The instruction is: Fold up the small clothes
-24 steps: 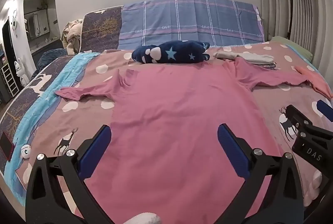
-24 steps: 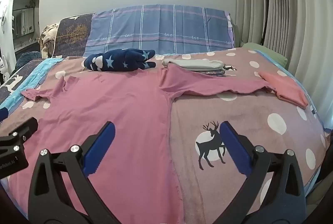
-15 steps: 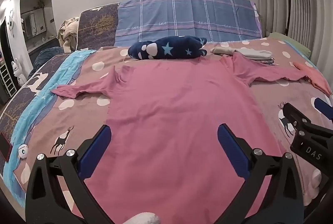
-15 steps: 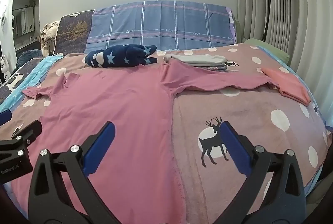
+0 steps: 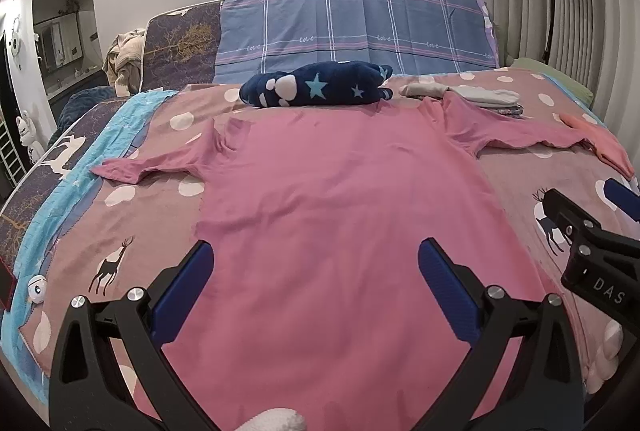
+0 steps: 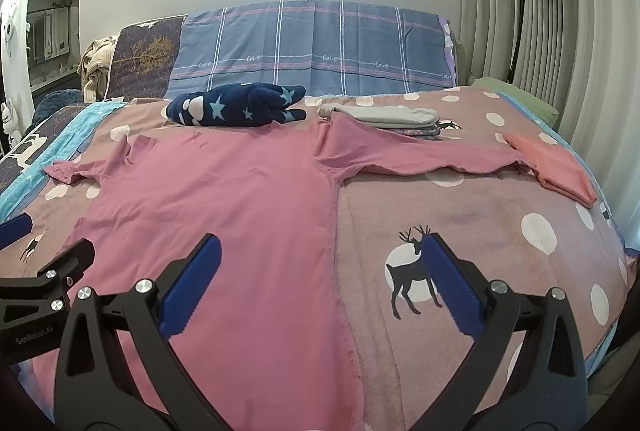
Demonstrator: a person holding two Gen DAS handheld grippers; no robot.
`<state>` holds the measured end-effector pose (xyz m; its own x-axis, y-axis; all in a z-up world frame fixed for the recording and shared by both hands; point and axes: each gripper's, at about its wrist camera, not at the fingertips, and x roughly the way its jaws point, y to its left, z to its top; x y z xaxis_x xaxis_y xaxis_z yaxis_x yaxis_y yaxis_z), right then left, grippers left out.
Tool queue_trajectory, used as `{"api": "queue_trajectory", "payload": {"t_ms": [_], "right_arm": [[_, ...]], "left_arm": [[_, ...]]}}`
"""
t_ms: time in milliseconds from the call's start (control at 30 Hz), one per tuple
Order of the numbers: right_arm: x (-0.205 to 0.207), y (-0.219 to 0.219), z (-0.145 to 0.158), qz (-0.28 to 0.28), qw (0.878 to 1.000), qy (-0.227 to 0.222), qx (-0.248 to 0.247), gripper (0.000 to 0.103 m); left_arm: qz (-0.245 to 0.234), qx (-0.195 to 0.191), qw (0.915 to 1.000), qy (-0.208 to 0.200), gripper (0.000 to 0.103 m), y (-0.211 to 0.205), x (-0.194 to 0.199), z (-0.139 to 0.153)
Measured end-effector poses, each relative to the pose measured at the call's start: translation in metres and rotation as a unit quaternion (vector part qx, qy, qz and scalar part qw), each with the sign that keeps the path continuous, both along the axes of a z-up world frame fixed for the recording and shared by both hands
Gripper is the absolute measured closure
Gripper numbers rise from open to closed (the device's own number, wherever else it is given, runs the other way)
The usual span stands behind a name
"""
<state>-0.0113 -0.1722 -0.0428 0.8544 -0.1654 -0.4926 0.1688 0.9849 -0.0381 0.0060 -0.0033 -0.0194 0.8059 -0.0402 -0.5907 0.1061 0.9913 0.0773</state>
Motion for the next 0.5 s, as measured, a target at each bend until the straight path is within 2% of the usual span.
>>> {"api": "queue_trajectory", "payload": {"t_ms": [500], "right_arm": [[-0.0027, 0.0048, 0.0006, 0.003, 1.0, 0.001, -0.002, 0.002]], "left_arm": [[-0.02, 0.001, 0.9998, -0.005, 0.001, -0.002, -0.0019, -0.0038]]}}
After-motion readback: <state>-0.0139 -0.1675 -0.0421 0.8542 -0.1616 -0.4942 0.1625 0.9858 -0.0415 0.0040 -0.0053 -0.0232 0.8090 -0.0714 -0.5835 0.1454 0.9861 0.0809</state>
